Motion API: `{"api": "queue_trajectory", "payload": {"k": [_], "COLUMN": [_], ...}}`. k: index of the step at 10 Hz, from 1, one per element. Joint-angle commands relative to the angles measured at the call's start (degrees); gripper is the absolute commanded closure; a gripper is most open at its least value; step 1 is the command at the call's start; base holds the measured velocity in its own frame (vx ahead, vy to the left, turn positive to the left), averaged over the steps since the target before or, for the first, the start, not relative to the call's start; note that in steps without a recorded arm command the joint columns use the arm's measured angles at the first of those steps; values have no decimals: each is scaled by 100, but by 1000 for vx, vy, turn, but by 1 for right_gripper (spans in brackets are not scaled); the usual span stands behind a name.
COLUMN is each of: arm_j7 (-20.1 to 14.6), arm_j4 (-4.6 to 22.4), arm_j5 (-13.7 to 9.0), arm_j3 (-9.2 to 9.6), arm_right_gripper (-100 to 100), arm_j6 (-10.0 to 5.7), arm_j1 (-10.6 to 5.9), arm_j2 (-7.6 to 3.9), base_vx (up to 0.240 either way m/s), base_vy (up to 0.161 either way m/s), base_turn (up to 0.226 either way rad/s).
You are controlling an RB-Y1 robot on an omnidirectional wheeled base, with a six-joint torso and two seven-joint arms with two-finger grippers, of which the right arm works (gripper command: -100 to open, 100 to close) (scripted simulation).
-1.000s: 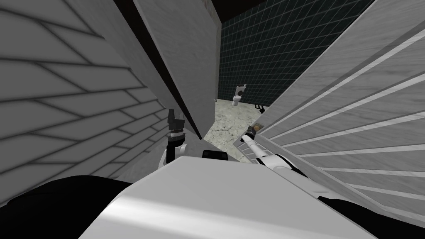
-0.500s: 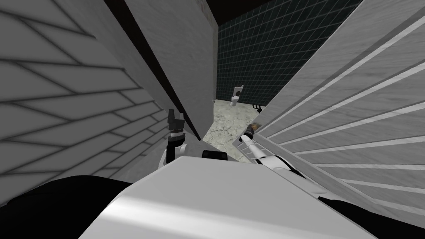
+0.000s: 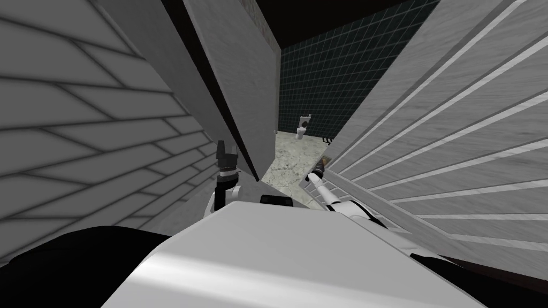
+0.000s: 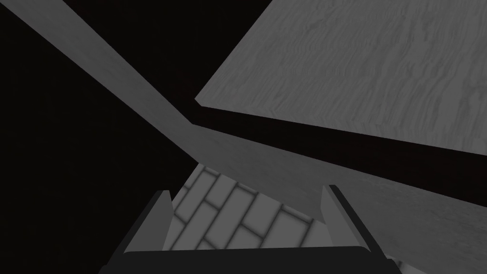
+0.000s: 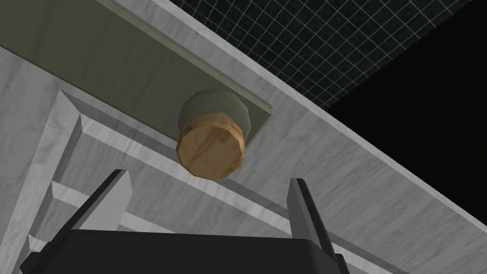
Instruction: Push the door open
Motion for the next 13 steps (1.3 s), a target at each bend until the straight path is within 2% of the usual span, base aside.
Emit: {"api": "queue_trajectory", "payload": {"k": [1,2,3,4,6,7,11,13], "arm_j7": [-262,-262,-475,-496,-894,-958,-1668,-1887], "arm_j4": [-95,-95,-163,-163,-299,-299,-541,-629], "arm_j5": [1,1,6,6,17,17,35,41], "arm_j3": [-40,-40,-70,-70,-131,-131,-239,-279], "arm_right_gripper": [-100,-100,-100,-100,-100,-100,-100,-100], "arm_j6": [40,40,79,79,157,157,295,345], "arm_j1": [14,14,22,22,37,37,64,74], "arm_j2": [85,85,163,163,317,317,593,694], "base_vx": [-36,-25,-32,-29,-47,-51,-61,-62], "base_vy": [9,6,9,11,11,19,20,12], "base_turn": [-16,-7,-13,-8,-18,-8,-20,-12]}}
